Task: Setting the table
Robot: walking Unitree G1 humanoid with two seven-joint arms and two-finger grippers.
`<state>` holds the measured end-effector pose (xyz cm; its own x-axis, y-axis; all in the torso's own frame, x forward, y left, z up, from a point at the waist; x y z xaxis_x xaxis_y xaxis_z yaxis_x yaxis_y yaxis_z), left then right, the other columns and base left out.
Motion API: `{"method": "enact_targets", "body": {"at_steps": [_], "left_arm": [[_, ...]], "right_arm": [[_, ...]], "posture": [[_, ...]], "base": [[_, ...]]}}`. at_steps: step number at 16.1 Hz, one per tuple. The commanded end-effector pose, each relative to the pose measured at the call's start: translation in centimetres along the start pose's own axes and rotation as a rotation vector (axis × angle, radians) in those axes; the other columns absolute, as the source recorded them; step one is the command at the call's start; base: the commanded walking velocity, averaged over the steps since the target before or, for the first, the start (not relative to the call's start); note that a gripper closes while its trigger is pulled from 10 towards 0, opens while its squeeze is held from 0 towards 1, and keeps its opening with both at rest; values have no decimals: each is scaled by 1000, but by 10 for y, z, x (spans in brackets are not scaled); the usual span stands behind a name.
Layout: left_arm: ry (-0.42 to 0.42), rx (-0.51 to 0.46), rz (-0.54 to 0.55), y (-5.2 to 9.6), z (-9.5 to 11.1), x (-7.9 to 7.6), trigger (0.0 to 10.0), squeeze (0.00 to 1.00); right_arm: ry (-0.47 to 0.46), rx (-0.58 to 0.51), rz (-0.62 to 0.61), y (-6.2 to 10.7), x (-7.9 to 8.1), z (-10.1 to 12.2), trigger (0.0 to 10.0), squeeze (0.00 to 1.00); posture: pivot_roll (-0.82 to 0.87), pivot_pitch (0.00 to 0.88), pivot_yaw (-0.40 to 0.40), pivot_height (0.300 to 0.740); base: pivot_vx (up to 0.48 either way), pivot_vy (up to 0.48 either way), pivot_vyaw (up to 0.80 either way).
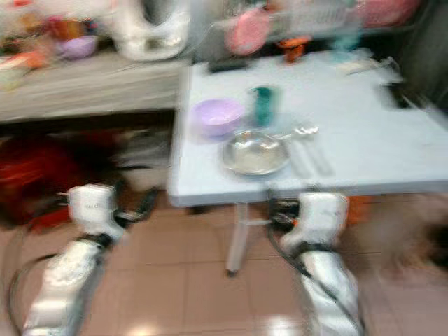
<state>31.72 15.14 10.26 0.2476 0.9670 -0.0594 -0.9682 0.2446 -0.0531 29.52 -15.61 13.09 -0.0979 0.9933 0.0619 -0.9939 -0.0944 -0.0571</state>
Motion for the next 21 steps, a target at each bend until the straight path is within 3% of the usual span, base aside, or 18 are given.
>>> {"method": "enact_targets", "body": {"at_steps": [1, 12, 14, 15, 21], "left_arm": [[6, -17, -25, -3, 5, -8, 10000, 0], [9, -12, -21, -3, 3, -9, 10000, 0], [9, -16, -25, 0, 3, -8, 10000, 0], [-38, -12, -44, 6, 2, -9, 10000, 0], [-116, -2, -75, 28, -2, 3, 10000, 0]], "right_arm": [[15, 3, -30, 2, -10, 1, 10000, 0], [11, -22, -21, 2, -10, 6, 10000, 0], [11, -22, -21, 3, -10, 6, 10000, 0], [12, -20, -21, 4, -11, 6, 10000, 0], [19, 15, -1, 12, -15, 0, 10000, 0]], "posture": [[-119, 75, 91, 740], [-122, 75, 88, 740], [-122, 75, 88, 740], [-121, 76, 87, 740], [-120, 78, 81, 740]], "base": [[352, 0, 0], [341, 0, 148], [0, 0, 0], [0, 0, 0], [0, 0, 0]]}}
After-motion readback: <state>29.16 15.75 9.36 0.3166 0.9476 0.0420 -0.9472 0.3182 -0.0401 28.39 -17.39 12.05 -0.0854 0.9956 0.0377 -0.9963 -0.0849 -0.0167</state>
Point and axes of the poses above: a point about 5 cm out from each wrist's last joint towards the gripper, its own y axis pointing back from the gripper into the wrist, its own z axis along the axis of the wrist's last joint, x = y × z, the point moved 5 cm from there along -y, pointing out of the wrist towards the gripper, and after that the axes turned 1 degree about -y, right-handed, at the moved point
